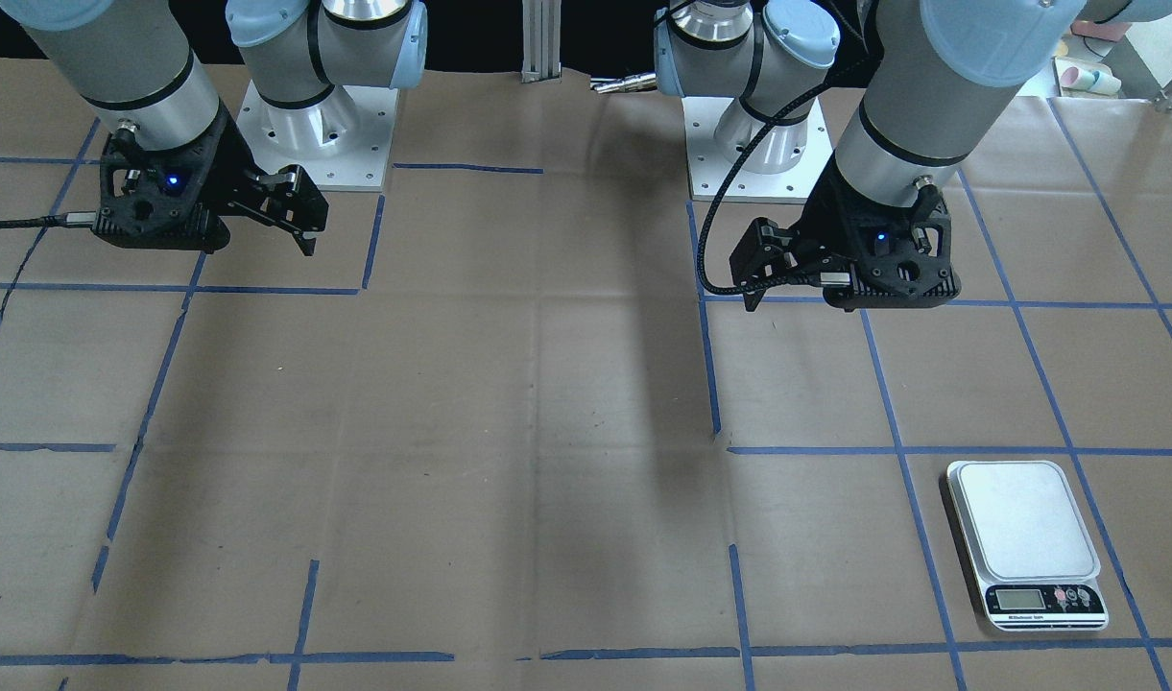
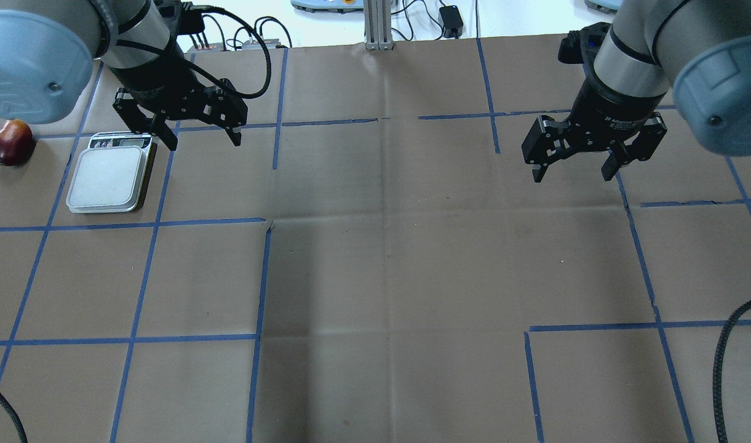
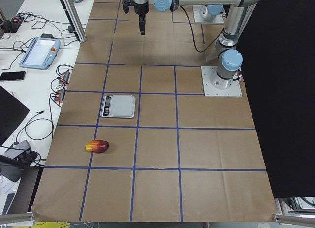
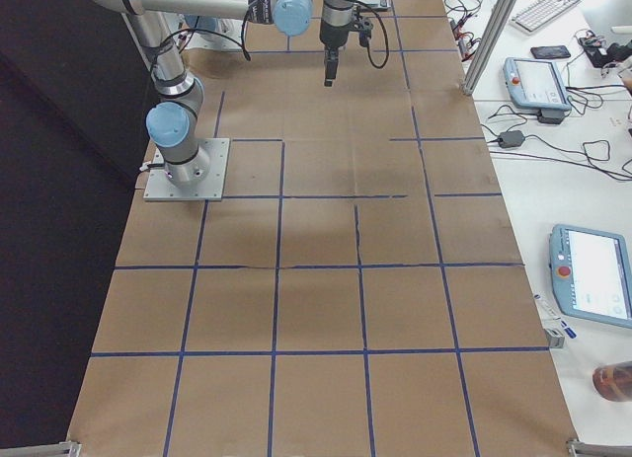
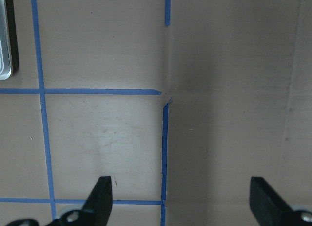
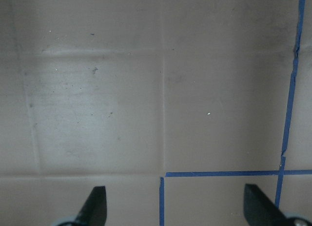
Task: Weigh mango
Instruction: 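Move the left gripper toward the mango beyond the white scale, then lower the left gripper onto the red-yellow mango and close it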
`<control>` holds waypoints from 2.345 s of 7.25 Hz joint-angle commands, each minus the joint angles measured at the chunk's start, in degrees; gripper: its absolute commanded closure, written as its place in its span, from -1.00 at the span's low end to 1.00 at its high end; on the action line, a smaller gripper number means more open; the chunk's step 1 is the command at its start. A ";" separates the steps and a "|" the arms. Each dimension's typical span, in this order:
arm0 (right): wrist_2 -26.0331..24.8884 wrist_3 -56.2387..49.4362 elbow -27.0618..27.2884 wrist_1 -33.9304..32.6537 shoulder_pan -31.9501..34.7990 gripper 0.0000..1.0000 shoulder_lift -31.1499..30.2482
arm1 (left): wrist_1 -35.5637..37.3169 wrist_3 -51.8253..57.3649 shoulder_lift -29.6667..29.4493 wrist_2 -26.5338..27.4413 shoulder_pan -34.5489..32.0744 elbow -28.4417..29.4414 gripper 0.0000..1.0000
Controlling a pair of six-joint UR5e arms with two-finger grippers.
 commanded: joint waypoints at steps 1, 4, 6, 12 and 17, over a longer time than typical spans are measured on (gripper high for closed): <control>0.00 0.00 0.00 0.00 0.00 -1.00 0.00 | -0.05 0.00 -0.24 0.00 0.02 0.91 -0.99; 0.00 0.00 0.00 0.00 0.00 -1.00 0.00 | 0.21 0.44 -0.25 -0.09 1.07 1.53 -0.99; 0.00 0.00 0.00 0.00 0.00 -1.00 0.00 | 0.65 6.12 -1.38 -0.70 7.36 4.24 -0.99; 0.00 0.00 0.00 0.00 0.00 -1.00 0.00 | 0.83 41.79 -24.70 -2.73 34.72 27.82 -0.99; 0.00 0.00 0.00 0.00 0.00 -1.00 0.00 | 0.21 47.90 -56.71 -2.98 40.71 62.48 -0.99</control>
